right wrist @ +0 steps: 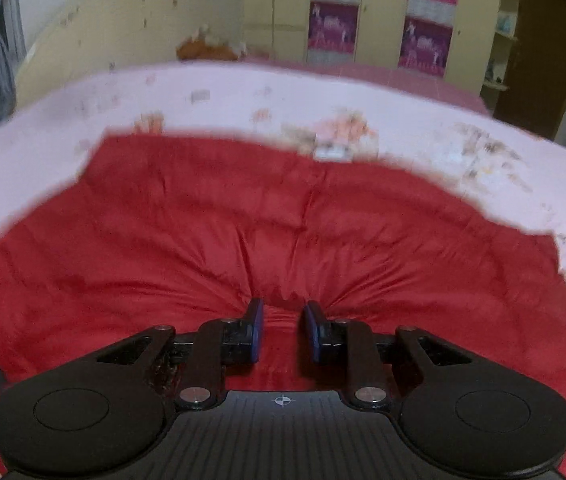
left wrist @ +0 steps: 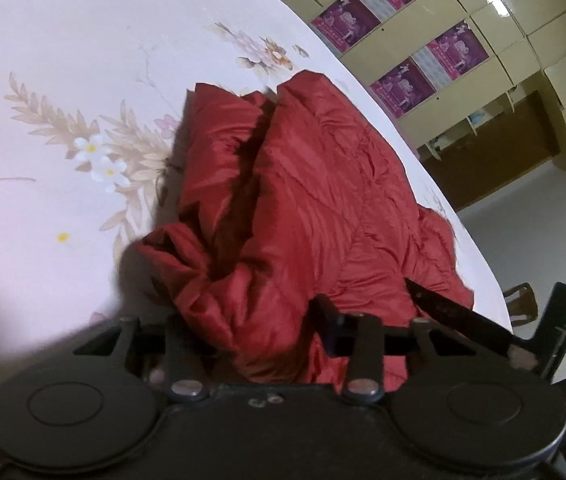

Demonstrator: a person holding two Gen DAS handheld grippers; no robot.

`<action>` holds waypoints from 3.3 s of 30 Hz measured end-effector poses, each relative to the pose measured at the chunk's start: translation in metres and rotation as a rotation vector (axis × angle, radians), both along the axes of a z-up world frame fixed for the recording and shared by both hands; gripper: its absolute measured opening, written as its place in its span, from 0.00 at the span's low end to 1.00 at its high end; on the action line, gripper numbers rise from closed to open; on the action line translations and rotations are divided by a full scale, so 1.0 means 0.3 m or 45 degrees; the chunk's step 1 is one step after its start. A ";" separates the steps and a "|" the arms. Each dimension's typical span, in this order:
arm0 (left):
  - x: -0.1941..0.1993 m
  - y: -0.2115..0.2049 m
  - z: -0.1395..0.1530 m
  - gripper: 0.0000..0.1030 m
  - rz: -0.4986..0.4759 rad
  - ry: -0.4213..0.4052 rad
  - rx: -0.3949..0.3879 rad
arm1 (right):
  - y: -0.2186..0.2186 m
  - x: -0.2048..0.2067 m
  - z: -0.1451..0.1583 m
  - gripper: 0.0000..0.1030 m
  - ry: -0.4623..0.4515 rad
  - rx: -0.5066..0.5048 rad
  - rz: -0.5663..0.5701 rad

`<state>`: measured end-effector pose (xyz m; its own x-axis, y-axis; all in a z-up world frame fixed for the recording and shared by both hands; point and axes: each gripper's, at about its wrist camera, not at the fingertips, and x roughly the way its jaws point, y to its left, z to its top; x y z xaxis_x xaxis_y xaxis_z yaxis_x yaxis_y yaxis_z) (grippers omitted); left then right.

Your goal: Fold large clothes

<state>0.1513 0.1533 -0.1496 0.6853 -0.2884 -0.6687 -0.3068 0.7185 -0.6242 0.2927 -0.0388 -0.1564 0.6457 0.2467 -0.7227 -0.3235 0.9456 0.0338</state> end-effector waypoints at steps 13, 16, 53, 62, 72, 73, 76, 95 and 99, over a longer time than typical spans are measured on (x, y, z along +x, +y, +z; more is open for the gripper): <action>0.020 0.002 0.002 0.38 -0.033 0.008 0.019 | -0.041 -0.205 0.089 0.23 0.000 -0.005 0.041; 0.024 -0.001 0.004 0.38 -0.048 0.005 0.036 | -0.021 -0.218 0.050 0.23 0.021 -0.049 0.051; 0.079 -0.464 0.414 0.24 -0.318 -0.393 0.568 | -0.247 -0.215 0.133 0.23 0.063 0.189 0.121; 0.147 -0.795 0.382 0.24 -0.636 -0.475 0.595 | -0.593 -0.334 0.156 0.23 0.102 0.182 -0.117; 0.162 -1.095 0.174 0.24 -0.951 -0.411 0.689 | -0.774 -0.412 0.125 0.23 0.145 0.238 -0.314; 0.160 -1.099 0.168 0.25 -0.958 -0.407 0.697 | -0.791 -0.420 0.127 0.23 0.147 0.244 -0.332; 0.154 -1.102 0.175 0.34 -0.980 -0.416 0.702 | -0.847 -0.431 0.145 0.23 0.139 0.278 -0.404; 0.009 -0.972 0.258 0.68 -1.014 -0.456 0.513 | -0.808 -0.327 0.285 0.45 0.097 0.550 -0.245; -0.020 -0.834 0.287 0.70 -0.873 -0.441 0.543 | -0.776 -0.343 0.242 0.23 0.152 0.524 -0.214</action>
<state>0.1454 -0.0970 -0.0636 0.6371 -0.4841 -0.5998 0.4348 0.8682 -0.2389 0.1899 -0.2714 -0.0837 0.6194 0.4280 -0.6582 -0.1378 0.8846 0.4455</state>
